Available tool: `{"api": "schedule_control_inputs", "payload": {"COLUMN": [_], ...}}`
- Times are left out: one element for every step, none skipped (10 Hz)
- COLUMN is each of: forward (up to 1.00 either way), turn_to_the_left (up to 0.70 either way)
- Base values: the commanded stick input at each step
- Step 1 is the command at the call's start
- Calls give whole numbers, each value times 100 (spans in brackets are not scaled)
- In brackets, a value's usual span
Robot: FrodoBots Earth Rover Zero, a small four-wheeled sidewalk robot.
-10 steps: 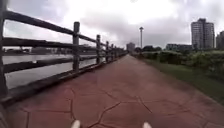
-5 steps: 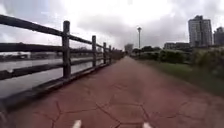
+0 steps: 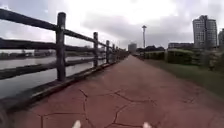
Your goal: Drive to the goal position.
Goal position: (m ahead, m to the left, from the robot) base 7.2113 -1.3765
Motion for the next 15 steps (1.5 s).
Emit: {"api": "schedule_control_inputs", "payload": {"forward": [85,85,85,85,85,85,85,85,85,85,85,85,85,85,85], "turn_to_the_left": [9,9,-25,-25,-25,-25,-25,-25,-25,-25,-25,-25,-25,-25,-25]}}
